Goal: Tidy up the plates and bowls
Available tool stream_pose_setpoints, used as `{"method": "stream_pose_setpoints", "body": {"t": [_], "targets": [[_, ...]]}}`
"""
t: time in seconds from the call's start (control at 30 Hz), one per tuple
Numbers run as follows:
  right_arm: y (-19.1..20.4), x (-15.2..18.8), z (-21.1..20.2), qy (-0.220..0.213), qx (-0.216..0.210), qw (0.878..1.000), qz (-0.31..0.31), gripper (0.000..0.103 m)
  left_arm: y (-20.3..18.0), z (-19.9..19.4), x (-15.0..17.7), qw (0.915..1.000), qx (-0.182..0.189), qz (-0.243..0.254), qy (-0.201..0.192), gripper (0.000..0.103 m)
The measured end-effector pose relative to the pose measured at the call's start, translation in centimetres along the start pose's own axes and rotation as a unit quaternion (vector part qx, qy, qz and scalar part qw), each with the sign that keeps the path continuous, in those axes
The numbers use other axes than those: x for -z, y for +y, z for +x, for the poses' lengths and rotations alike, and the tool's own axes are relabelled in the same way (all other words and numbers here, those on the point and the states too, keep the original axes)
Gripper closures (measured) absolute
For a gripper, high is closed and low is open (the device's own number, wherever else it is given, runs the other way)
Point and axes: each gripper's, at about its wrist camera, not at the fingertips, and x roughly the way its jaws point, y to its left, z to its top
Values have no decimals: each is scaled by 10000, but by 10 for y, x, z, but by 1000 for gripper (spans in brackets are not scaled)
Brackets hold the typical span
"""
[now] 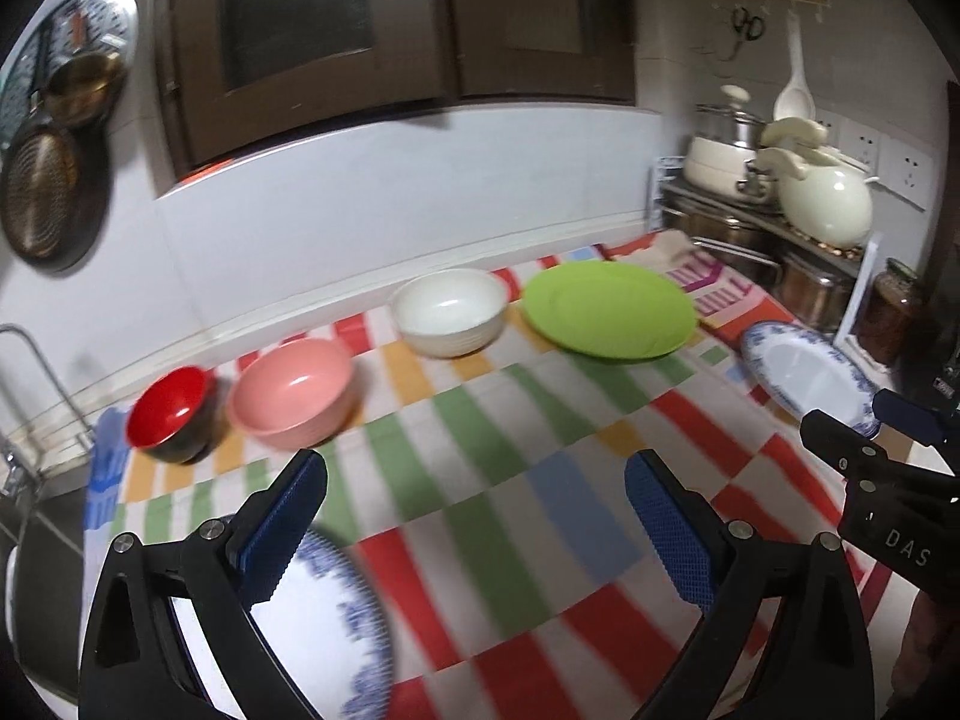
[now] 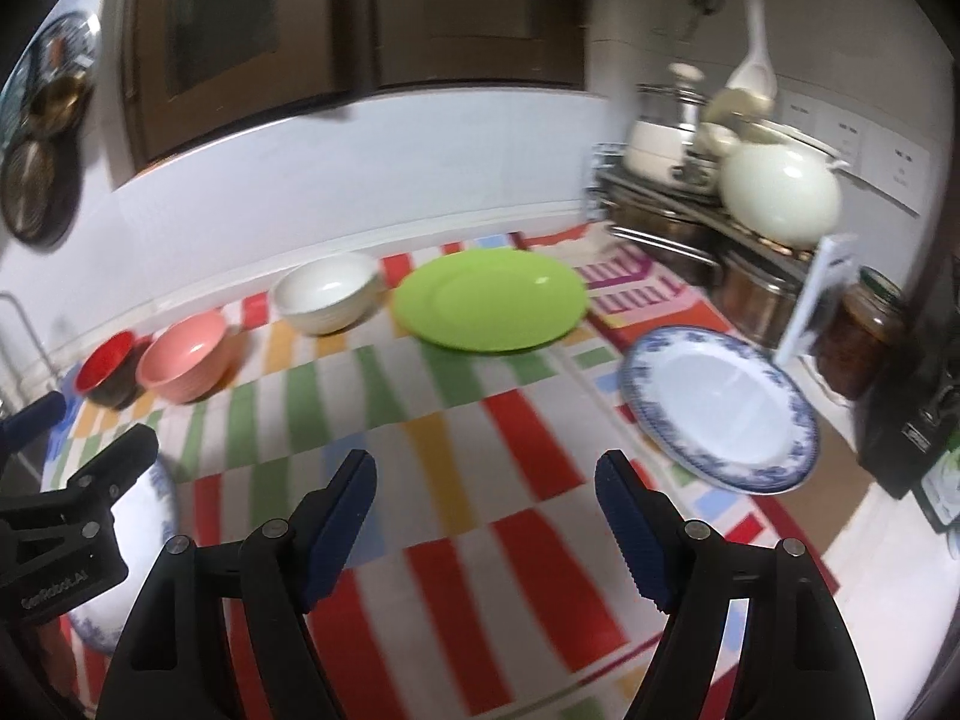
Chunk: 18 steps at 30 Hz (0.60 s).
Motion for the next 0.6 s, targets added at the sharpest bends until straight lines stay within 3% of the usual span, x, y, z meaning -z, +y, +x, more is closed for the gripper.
{"method": "stream_pose_setpoints", "body": {"t": [0.6], "targets": [[-118, -16, 3, -253, 770, 9944, 685, 27, -112, 34, -51, 9945, 792, 682, -64, 2]]}}
